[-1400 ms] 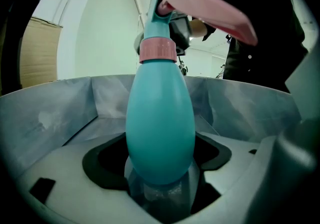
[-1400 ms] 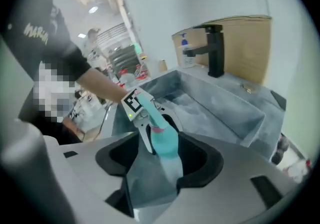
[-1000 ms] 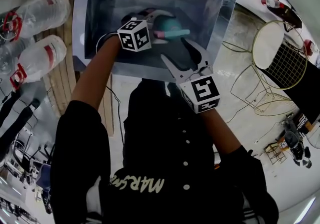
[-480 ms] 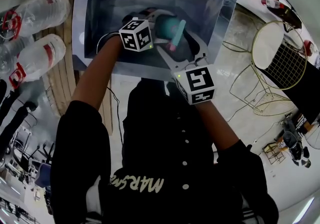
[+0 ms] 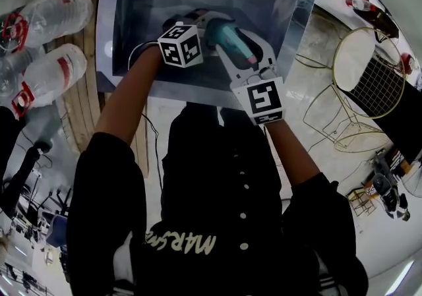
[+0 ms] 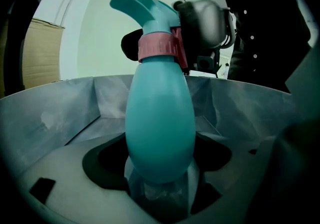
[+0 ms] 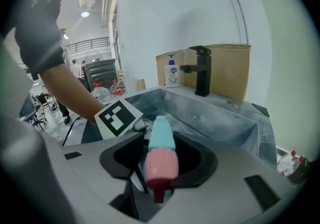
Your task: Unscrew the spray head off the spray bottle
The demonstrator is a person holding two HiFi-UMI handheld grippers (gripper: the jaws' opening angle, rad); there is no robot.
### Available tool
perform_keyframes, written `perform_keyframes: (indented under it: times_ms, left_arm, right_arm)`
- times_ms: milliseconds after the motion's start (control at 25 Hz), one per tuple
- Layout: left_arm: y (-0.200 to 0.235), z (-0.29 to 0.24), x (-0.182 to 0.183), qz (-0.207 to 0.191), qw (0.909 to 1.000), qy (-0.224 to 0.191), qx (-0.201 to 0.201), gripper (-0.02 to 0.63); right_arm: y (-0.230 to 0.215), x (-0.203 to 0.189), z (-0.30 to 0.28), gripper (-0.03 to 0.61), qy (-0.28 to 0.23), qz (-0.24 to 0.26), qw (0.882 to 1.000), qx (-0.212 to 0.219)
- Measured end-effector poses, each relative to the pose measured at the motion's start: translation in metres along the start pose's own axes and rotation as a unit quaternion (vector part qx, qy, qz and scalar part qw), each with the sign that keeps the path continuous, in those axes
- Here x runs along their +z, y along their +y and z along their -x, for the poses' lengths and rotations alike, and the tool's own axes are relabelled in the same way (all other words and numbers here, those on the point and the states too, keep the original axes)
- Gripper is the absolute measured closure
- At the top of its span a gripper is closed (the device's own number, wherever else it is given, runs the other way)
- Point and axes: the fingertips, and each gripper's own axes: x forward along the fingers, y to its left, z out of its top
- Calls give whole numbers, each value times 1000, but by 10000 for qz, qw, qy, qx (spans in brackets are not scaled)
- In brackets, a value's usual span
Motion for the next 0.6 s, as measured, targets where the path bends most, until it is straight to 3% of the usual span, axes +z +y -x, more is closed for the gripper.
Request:
perform_keyframes:
  times_ms: [40,160,320,440,600]
  left_arm:
    - [0,0,0,-1,10000,4,-7,224]
    - [1,1,-1,-10,10000,29,-20,224]
    - [-2,1,-3,-97,9998,81,-141,224]
    - [-4,0,-2,-106,9997,63,-211,224]
    - [-6,1,-3,-173,9996,87,-221,224]
  right_arm:
    - [-1,1,-1,408,-39,158,9998,96]
    - [1,4,-3,417,-182,702,9949,707]
    - [9,-2,1,417,118,1214,9702,2094]
    - [16,-6,5,419,463,1950,9305,3067]
    - [26,-10,9,419,514,3092,8659,3898]
